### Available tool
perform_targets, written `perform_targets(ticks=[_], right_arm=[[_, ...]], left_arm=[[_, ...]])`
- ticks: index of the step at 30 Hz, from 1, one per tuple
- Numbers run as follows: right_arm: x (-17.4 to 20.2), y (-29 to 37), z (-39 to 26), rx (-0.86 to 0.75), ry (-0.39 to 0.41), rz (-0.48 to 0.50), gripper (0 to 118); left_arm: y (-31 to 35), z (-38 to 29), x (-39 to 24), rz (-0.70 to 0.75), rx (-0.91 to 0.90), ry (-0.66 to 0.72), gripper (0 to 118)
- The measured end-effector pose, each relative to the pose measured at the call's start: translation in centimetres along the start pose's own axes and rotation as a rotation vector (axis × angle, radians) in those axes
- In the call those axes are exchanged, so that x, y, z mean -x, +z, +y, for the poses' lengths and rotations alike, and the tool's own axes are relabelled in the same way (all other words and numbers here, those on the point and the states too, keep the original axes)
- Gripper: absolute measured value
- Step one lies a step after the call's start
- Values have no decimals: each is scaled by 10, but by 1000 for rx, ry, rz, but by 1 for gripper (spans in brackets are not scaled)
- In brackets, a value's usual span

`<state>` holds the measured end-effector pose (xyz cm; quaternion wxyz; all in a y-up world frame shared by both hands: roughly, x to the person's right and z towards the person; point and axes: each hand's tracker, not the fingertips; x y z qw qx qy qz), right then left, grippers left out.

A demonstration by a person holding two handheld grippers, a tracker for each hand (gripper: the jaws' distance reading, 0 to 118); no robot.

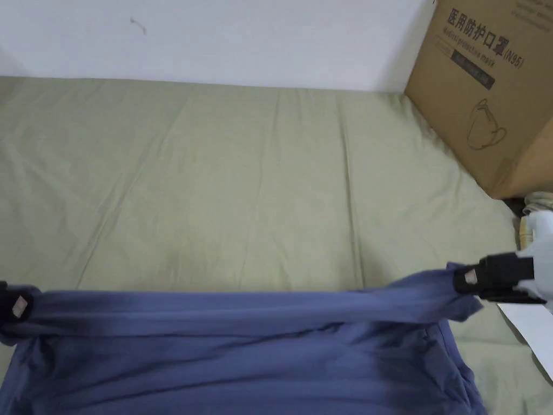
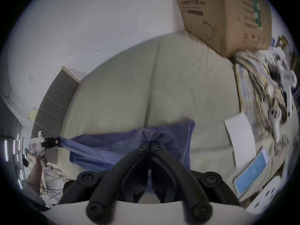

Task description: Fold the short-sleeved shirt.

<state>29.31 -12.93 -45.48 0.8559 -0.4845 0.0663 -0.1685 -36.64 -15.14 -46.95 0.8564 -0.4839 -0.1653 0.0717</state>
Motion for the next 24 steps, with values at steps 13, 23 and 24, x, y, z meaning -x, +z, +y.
perform_targets(ticks=[13, 23, 24], right_arm=[[-21, -48, -85, 73, -142, -87, 58], [64, -5, -70, -197, 101, -289, 115], [78, -3, -72, -220, 120, -273, 115]], left_arm=[[-28, -69, 7, 22, 42, 97, 41], [27, -51, -61, 176, -245, 43, 118], [29, -49, -71, 214, -264, 26, 118]])
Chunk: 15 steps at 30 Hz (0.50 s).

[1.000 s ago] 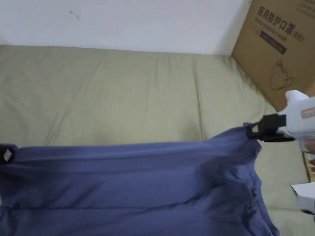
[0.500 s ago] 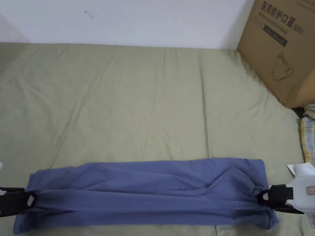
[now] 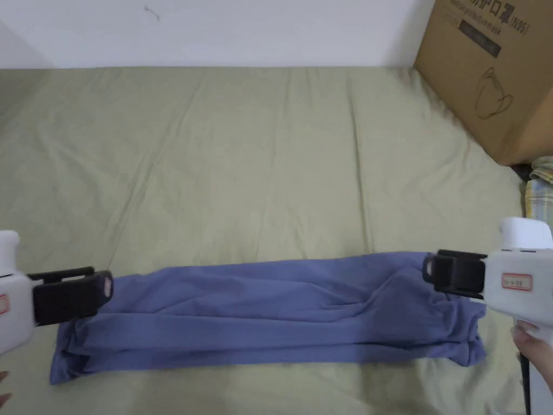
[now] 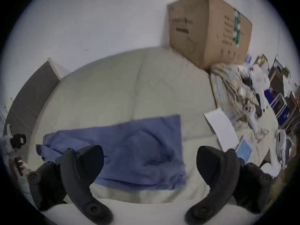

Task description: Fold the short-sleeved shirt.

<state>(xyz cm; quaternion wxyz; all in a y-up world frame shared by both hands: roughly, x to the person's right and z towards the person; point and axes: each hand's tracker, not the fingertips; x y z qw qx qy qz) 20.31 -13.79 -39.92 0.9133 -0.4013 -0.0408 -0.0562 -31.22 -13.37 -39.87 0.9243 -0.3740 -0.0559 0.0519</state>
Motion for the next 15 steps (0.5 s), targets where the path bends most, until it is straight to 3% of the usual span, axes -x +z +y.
perform_targets(ticks=[4, 5, 6, 7, 8, 9, 10, 15], right_arm=[[58, 9, 2, -37, 90, 65, 115], [72, 8, 2, -47, 124, 69, 114], [79, 7, -3, -135, 124, 69, 108], [87, 6, -7, -212, 127, 75, 92], [95, 3, -7, -206, 136, 70, 51], [103, -3, -5, -174, 137, 57, 7], [109, -8, -5, -144, 132, 35, 0], [122, -19, -8, -116, 119, 30, 0]], left_arm=[[-2, 3, -35, 52, -22, -54, 116], [-6, 4, -41, 42, -19, -46, 107], [-7, 3, -47, 30, -25, -38, 91], [-9, 1, -52, 28, -32, -31, 62], [-11, -1, -59, 46, -40, -30, 9], [-17, -3, -61, 91, -40, -48, 0], [-15, -6, -65, 135, -54, -69, 0], [-9, -18, -75, 133, -111, -69, 0]])
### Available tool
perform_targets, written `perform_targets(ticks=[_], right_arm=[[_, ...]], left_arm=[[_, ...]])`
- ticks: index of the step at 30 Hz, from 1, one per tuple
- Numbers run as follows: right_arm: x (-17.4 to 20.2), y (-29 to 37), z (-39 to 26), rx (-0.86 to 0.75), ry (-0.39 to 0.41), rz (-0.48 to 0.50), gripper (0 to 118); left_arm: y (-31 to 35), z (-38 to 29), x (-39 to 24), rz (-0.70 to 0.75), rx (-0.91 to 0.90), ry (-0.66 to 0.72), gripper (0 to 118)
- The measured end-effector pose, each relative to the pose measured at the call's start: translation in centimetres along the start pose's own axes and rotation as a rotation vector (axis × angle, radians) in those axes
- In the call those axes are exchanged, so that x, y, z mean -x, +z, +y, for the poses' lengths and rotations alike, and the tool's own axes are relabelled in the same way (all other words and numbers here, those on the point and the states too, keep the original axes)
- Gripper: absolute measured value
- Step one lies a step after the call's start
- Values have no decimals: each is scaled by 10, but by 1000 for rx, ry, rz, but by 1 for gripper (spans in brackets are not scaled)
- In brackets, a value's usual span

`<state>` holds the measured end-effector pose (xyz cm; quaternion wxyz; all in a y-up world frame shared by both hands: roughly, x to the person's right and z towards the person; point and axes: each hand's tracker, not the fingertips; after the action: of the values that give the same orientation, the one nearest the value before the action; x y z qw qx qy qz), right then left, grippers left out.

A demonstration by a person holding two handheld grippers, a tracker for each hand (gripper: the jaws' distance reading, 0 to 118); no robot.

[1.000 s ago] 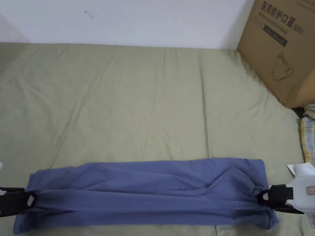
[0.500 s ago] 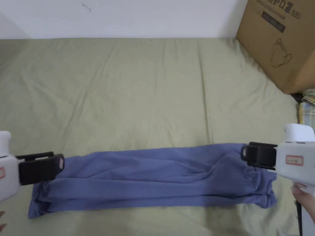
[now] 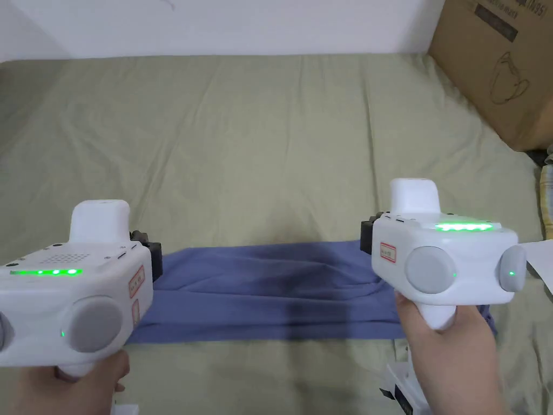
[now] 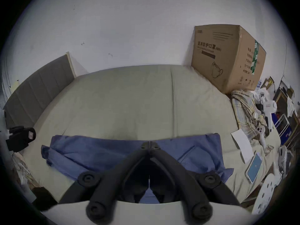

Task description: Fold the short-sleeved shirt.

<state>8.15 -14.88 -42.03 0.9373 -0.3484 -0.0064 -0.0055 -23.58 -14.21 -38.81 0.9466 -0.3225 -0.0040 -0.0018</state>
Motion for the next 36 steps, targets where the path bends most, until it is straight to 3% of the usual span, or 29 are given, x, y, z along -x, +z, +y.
perform_targets(ticks=[4, 7, 11, 12, 13, 14, 15, 16, 23, 26, 30, 31, 33, 34, 35, 36], right_arm=[[13, -4, -1, 12, 49, -41, 0], [21, -11, -2, 44, 71, -57, 0], [27, -21, -10, 74, 96, -57, 0], [28, -24, -12, 81, 97, -49, 0], [28, -27, -14, 92, 100, -47, 0], [28, -30, -16, 103, 104, -45, 0], [27, -31, -17, 112, 107, -39, 0], [25, -32, -18, 118, 108, -34, 0], [10, -42, -15, 159, 97, -41, 0], [10, -43, -14, 166, 98, -37, 0], [13, -46, -12, 176, 93, -5, 0], [15, -47, -12, 180, 94, 1, 0], [18, -50, -14, 189, 98, 17, 0], [20, -50, -15, 194, 101, 25, 0], [21, -52, -16, 198, 105, 29, 0], [22, -52, -17, 201, 107, 32, 0]], left_arm=[[-1, 4, 17, -101, 50, -2, 0], [-7, 11, 69, -290, 52, 166, 0], [-48, 4, 146, -568, 248, 497, 7], [-59, -3, 160, -618, 270, 533, 16], [-68, -10, 172, -648, 283, 561, 38], [-79, -18, 178, -654, 302, 567, 83], [-88, -24, 184, -677, 321, 578, 109], [-96, -32, 189, -699, 338, 614, 118], [-165, -70, 192, -811, 508, 769, 118], [-180, -75, 187, -1003, 457, 894, 118], [-190, -83, 183, -1019, 459, 890, 114], [-189, -83, 182, -1016, 450, 877, 101], [-187, -89, 184, -908, 459, 789, 13], [-190, -91, 183, -802, 471, 735, 6], [-194, -105, 185, -652, 505, 659, 6], [-196, -117, 184, -673, 506, 737, 6]])
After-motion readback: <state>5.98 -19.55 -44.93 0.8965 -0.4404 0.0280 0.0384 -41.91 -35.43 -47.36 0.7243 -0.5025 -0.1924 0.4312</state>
